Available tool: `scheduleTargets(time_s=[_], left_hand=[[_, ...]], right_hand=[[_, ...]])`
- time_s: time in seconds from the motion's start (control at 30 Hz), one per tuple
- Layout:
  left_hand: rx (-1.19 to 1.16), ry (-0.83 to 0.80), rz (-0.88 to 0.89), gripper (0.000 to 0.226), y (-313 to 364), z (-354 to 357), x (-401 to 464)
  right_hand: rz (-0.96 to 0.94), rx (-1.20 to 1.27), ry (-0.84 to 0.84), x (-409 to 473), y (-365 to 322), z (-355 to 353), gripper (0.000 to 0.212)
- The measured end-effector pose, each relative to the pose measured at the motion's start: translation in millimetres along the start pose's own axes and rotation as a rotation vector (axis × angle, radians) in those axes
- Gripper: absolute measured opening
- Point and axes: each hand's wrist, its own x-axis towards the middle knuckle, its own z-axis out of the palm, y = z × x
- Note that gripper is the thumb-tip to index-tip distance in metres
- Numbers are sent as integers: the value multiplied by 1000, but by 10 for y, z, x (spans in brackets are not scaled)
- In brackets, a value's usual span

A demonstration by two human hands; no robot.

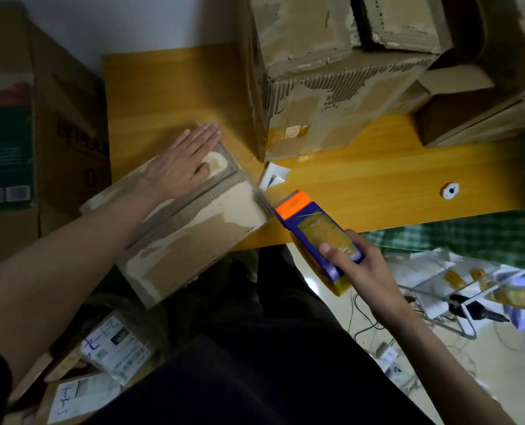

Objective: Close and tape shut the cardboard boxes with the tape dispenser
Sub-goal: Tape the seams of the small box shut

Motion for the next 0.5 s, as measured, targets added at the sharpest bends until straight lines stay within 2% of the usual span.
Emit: scheduleTargets(time_s=[0.1, 0.3, 0.5], left_hand=[[-37, -35, 29, 66, -22, -47, -8], [-58, -78, 57, 70, 75, -133, -28], [18, -67, 78, 72, 190, -171, -82]], right_hand=[[-55, 7, 3, -28, 13, 17, 51], [-61, 28, -20, -61, 83, -17, 52], [-40, 49, -22, -67, 160, -25, 57]])
